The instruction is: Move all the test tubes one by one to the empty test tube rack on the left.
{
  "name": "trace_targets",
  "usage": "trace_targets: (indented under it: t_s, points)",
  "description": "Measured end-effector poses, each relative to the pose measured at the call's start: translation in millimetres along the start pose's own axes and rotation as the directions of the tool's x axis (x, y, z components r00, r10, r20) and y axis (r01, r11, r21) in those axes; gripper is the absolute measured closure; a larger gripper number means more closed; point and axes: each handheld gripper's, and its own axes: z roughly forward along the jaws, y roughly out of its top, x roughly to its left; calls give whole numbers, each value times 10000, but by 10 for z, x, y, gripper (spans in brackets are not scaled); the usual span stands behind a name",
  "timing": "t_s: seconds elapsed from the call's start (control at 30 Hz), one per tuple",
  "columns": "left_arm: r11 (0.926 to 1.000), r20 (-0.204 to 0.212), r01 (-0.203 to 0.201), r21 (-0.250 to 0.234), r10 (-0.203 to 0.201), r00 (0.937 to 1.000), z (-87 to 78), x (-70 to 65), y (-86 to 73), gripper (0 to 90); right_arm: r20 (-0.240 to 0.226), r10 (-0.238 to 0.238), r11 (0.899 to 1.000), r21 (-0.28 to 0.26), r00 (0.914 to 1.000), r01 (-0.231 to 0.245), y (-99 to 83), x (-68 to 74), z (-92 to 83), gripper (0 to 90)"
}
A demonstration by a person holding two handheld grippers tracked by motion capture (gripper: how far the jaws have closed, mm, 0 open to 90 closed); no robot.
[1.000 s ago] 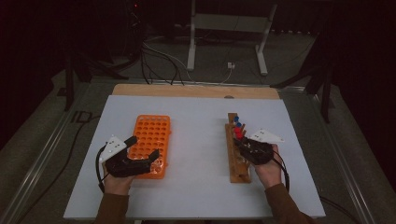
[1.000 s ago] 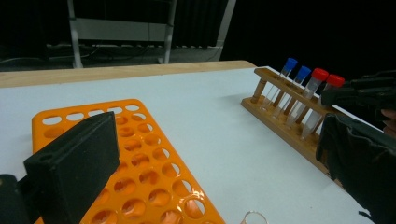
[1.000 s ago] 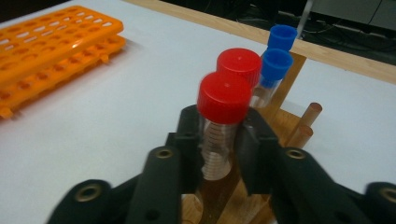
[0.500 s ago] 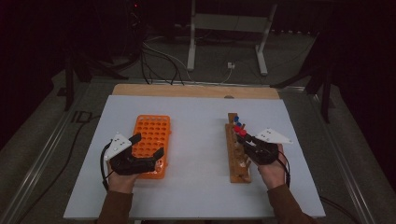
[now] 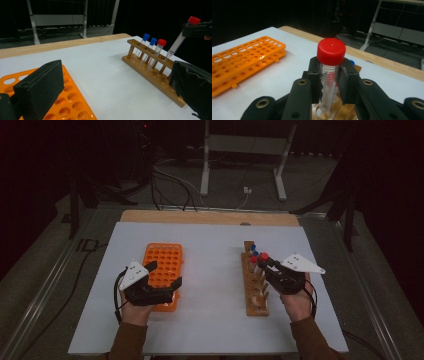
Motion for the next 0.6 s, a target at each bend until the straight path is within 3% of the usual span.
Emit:
trace_targets:
  t_s: [0.23, 0.6]
  points:
    - [9999, 253, -52, -93, 54, 9997, 80, -98, 53, 6, -371, 24, 9999, -100, 9993, -27, 28, 80, 24, 748]
    - [9987, 707, -503, 32, 499, 9962, 263, -307, 105, 13, -1241, 237, 9997, -49, 9920, -245, 46, 206, 100, 748]
